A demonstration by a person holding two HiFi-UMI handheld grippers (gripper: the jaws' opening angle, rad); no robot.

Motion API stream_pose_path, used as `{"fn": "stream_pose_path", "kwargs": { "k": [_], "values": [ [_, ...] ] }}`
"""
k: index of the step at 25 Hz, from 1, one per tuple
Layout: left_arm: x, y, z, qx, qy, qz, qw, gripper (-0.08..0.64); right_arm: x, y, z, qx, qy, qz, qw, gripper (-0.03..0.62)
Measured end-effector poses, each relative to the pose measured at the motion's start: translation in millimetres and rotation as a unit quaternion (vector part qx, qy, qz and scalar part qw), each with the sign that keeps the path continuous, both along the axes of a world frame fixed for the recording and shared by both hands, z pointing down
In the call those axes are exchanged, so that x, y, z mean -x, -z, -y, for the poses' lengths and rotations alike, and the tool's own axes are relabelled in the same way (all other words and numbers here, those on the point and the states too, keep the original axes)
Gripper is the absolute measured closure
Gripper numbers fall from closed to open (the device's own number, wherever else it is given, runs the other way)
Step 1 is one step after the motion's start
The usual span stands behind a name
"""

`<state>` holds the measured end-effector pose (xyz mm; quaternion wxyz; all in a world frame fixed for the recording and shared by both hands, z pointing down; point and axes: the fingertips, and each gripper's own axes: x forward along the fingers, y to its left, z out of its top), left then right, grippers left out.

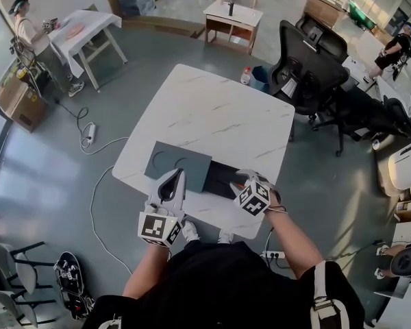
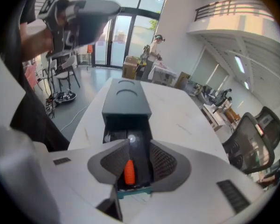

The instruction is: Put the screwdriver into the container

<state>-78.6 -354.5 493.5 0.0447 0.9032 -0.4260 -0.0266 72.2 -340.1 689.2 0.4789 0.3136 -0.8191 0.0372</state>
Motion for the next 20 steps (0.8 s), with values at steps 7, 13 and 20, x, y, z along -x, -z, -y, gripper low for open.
{"fn": "stream_pose_path", "kwargs": {
  "k": [7,13,20],
  "values": [
    [-14,2,0,0.004,-0.019,-0.006,0.9998,0.551,-8,121,11,-0.141,-0.143,0.199,0.959,0.540],
    [-37,25,-2,0.003,-0.048,-0.026,0.9985,0.551,-27,209,-3,-0.274,-0.196,0.319,0.886,0.578],
    [-53,44,-2,-0.008,-0.071,-0.042,0.9966,0.551,-46,258,-16,-0.354,-0.221,0.327,0.848,0.584]
  ]
}}
